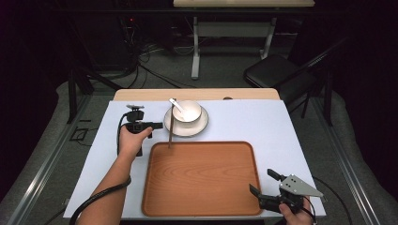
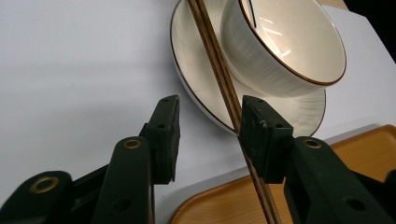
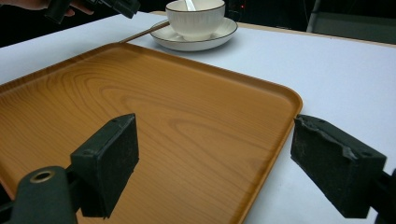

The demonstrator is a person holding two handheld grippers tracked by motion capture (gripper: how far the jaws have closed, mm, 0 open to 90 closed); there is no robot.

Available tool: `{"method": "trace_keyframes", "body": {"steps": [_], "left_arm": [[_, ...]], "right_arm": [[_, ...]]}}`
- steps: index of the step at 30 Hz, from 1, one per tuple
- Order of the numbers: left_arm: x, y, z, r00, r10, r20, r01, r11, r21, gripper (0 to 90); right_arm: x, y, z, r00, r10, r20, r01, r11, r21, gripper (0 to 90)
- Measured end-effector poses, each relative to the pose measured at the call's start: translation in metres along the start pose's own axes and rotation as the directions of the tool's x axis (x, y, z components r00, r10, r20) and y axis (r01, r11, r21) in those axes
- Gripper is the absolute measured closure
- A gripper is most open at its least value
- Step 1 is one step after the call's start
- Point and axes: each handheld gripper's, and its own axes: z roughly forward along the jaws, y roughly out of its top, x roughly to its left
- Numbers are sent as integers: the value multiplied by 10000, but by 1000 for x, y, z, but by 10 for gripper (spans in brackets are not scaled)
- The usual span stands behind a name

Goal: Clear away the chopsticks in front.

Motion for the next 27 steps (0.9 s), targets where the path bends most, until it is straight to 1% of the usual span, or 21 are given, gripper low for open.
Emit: {"method": "trace_keyframes", "body": {"steps": [1,2,6,7,9,10,11,12,15,21,24,27], "left_arm": [[-2,-1,2,10000,-27,88,26,9998,185,612],[-2,-1,2,10000,-27,88,26,9998,185,616],[-8,-2,8,9999,-65,96,60,9987,515,639],[-8,-2,8,9999,-65,96,60,9987,515,645],[-11,-3,10,10000,-29,48,26,9974,713,648],[-13,-3,12,10000,-71,23,69,9967,813,658],[-14,-3,14,10000,-72,10,71,9946,1036,676],[-15,-3,15,10000,-58,25,55,9939,1106,683],[-17,-4,19,10000,-29,-63,36,9924,1228,696],[-21,-4,23,9999,-87,-80,98,9892,1460,718],[-21,-4,24,9998,-63,-181,90,9883,1525,726],[-22,-4,25,9997,-142,-185,170,9866,1621,735]], "right_arm": [[0,0,0,10000,21,-6,-21,10000,7,146],[0,0,0,10000,21,-6,-21,10000,7,146],[0,0,0,10000,31,-12,-31,10000,-4,146],[0,0,0,10000,31,-12,-31,10000,-4,146],[0,0,0,10000,44,-11,-44,10000,-4,146],[0,0,0,10000,41,-12,-41,10000,-9,146],[-1,0,0,10000,32,-15,-32,10000,-14,146],[0,0,0,10000,37,-14,-37,10000,-16,146],[-1,0,0,10000,30,-20,-30,10000,-25,146],[-1,0,-1,10000,37,-21,-37,10000,-47,146],[-1,0,-1,10000,42,-19,-42,10000,-63,146],[-1,0,-1,10000,50,-20,-50,10000,-75,146]]}}
